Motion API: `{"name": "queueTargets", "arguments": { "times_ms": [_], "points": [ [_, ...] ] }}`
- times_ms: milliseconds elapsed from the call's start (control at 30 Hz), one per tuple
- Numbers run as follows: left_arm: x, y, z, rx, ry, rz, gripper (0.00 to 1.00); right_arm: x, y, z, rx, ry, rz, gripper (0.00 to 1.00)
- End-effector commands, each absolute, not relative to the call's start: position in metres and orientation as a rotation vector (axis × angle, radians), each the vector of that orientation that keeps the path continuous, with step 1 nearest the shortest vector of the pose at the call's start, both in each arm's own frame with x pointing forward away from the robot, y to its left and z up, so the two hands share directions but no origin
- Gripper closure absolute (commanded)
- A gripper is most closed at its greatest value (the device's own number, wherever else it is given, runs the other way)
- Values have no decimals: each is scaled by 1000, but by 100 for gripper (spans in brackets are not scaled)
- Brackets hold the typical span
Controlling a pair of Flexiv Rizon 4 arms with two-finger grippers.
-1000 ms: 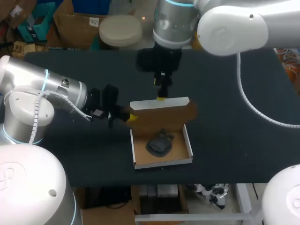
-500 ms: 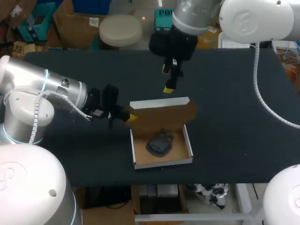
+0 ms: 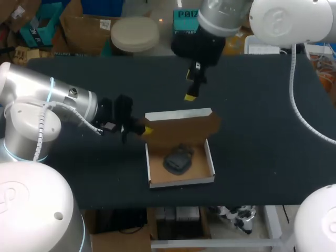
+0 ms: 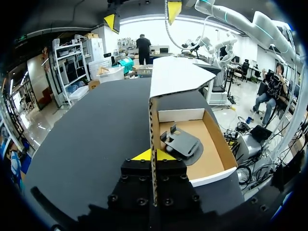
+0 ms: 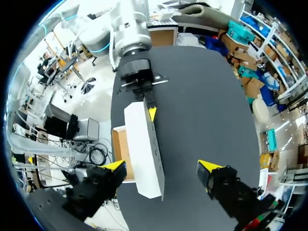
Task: Assemble the packaging by folding the flat box into shape, placing the metal phone stand inside, and closing the box properly
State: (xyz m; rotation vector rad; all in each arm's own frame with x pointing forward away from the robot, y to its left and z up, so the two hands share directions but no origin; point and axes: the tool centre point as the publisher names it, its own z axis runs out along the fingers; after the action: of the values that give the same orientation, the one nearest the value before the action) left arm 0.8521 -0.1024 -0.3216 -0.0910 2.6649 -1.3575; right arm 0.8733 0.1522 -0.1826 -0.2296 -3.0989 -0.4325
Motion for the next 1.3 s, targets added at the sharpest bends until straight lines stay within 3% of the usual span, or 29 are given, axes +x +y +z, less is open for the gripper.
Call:
{"name": "queueTargets", "arguments": {
  "times_ms": [33, 367, 467, 1300],
  "points": [
    [842, -105, -322, -80, 2608, -1317, 100, 872, 147, -179, -372, -3083, -433, 0],
    [823, -108, -329, -5, 2441, -1120, 100, 858, 135, -187, -809, -2863, -342, 0],
    [819, -109, -336, -6, 2390, -944, 100, 848, 133, -189, -808, -2810, -374, 0],
    [817, -109, -337, 42, 2361, -928, 100, 835, 122, -190, -969, -2730, -236, 0]
  ]
}}
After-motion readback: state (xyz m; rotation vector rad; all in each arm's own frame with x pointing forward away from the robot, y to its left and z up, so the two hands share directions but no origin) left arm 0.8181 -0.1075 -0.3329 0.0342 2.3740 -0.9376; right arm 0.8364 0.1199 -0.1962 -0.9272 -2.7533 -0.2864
